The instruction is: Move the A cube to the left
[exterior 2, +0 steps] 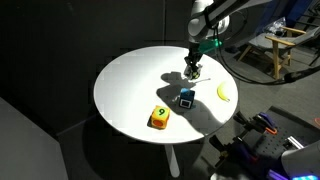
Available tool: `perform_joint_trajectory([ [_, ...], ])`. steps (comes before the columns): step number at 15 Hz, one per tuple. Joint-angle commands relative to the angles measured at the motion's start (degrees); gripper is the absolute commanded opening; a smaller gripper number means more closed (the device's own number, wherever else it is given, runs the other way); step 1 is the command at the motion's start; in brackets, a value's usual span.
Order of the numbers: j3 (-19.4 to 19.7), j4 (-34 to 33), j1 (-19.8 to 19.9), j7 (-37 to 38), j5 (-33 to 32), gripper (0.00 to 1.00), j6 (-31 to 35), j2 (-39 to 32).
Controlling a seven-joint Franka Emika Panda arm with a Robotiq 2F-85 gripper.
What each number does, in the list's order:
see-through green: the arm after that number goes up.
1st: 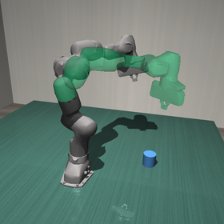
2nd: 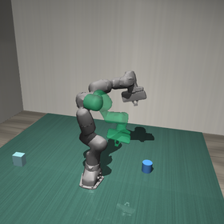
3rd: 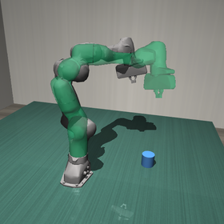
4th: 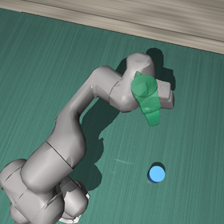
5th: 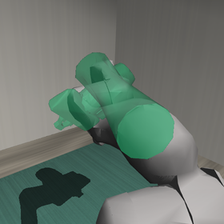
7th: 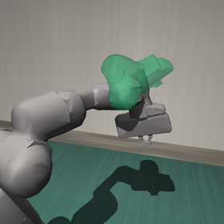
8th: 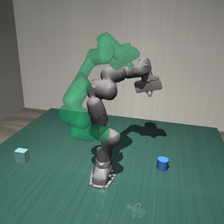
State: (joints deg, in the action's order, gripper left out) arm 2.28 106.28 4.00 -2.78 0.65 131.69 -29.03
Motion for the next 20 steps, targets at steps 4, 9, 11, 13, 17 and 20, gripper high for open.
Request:
perform_joint_trajectory([
  [4, -0.19, -0.30, 0.23, -1.48, -0.61, 0.04, -0.71, 0.78],
  [9, -0.46, -0.71, 0.37, -6.11, -2.61, 0.05, -2.39, 1.57],
  [11, -1.05, -1.09, 0.78, -9.61, -2.78, 0.05, -3.98, 1.85],
  [13, -1.48, -1.30, 0.90, -13.55, -3.37, 0.05, -5.37, 2.17],
  [17, -2.29, -1.71, 0.85, -21.77, -6.06, 0.05, -7.60, 2.64],
  [20, -2.98, -1.64, 1.01, -28.18, -8.50, 0.05, -8.56, 3.20],
])
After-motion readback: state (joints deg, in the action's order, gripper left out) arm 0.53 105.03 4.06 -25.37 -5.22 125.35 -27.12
